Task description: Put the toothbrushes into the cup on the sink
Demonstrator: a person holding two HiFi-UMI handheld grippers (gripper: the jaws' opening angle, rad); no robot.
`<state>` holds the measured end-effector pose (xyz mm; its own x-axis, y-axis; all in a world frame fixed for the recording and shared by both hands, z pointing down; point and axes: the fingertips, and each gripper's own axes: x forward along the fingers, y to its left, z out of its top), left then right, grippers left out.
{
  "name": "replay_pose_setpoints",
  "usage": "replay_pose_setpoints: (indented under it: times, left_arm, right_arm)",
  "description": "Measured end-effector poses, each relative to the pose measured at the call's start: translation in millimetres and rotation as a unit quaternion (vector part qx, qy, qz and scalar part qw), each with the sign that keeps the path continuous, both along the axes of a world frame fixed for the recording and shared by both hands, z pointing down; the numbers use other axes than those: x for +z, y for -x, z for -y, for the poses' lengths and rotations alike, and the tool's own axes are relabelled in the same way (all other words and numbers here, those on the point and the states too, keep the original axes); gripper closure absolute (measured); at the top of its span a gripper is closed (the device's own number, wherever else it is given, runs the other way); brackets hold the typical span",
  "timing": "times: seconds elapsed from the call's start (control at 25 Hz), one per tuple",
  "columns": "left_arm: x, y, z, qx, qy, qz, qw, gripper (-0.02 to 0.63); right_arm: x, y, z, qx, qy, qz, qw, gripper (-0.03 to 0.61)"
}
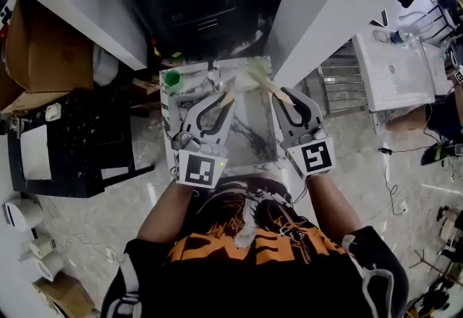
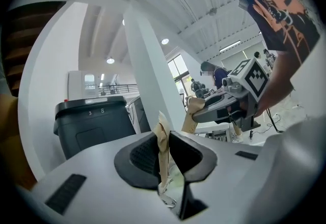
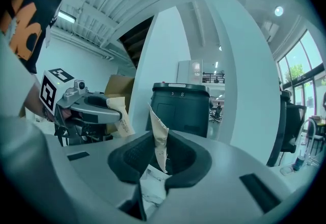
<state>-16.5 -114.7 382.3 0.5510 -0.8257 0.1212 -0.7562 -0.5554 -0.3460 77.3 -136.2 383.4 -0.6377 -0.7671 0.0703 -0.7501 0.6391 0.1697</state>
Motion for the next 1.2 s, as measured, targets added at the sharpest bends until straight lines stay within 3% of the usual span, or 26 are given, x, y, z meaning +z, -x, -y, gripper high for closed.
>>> replay_pose_setpoints:
  times: [0.16, 0.64, 1.2]
  left_arm:
    - [20, -10, 13, 0.005, 0.014, 0.006, 0.9999, 0.529]
    - [69, -32, 54, 0.018, 0.068, 0.002, 0.9975, 0.529]
    - [78, -29, 69, 0.023, 0.074, 0.019, 0.9968, 0.529]
  right_arm:
    - [29, -13, 15, 0.015, 0.024, -0.022, 0.999, 0.494]
    - [74, -31, 61, 0.032, 0.056, -0.028, 0.998, 0.494]
    - [142, -17, 97, 0.037, 0.121, -0.052, 0.991, 0.491]
